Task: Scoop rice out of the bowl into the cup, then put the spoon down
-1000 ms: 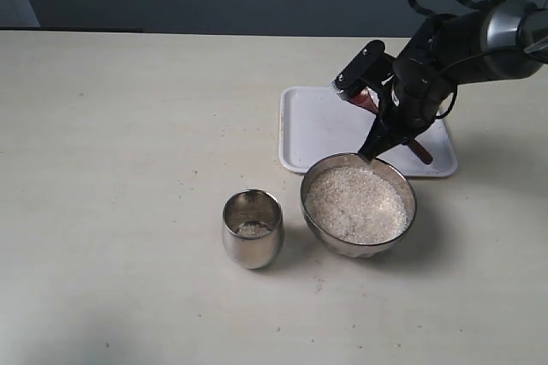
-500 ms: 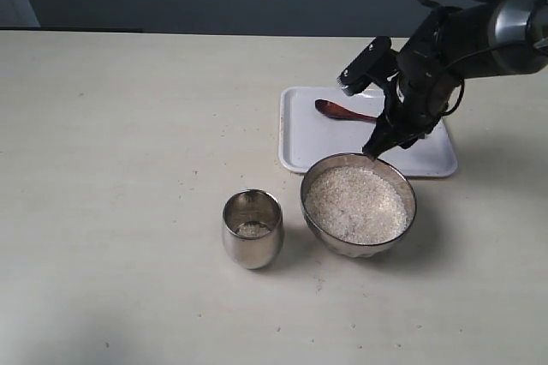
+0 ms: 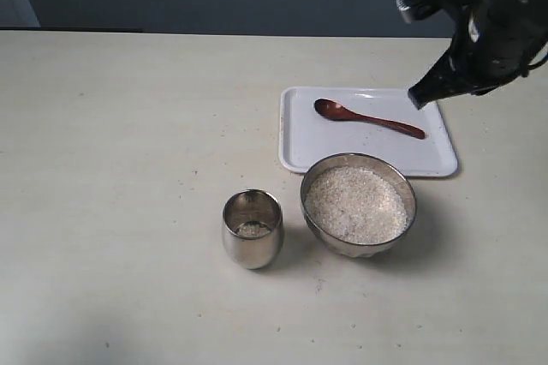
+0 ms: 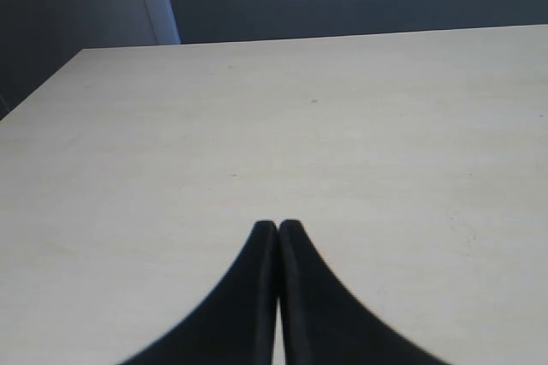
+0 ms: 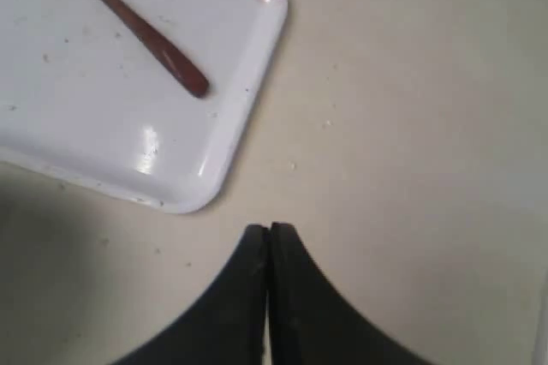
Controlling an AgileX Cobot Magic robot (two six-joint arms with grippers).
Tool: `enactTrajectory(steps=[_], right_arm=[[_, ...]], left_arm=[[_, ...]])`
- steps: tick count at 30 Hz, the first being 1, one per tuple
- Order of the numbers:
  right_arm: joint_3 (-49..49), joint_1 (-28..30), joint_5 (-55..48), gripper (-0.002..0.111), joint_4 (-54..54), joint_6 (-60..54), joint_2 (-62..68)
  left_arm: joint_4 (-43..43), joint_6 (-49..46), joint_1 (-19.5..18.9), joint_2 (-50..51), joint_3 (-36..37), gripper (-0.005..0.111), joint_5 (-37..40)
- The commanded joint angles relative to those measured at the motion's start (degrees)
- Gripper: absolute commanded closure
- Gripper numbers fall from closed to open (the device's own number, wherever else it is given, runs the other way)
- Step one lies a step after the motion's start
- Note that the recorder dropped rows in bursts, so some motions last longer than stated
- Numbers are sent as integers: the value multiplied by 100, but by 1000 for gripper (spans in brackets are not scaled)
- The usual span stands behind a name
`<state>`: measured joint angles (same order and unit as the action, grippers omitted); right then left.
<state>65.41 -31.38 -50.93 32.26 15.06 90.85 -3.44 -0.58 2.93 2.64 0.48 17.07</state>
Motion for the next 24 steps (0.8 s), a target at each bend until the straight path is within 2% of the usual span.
enactTrajectory(steps=[1, 5, 14, 24], right_arm=[[-353, -8, -402, 108, -30, 462, -992], [-636, -8, -769, 108, -288, 492, -1928], [-842, -8, -849, 108, -1116, 504, -3738], [-842, -8, -858, 108, -1351, 517, -4724]], left_arm=[[-34, 3, 66, 6, -48, 106, -52], [-34, 3, 66, 6, -48, 106, -52], [-34, 3, 66, 6, -48, 106, -62], [-34, 3, 66, 6, -48, 106, -62]])
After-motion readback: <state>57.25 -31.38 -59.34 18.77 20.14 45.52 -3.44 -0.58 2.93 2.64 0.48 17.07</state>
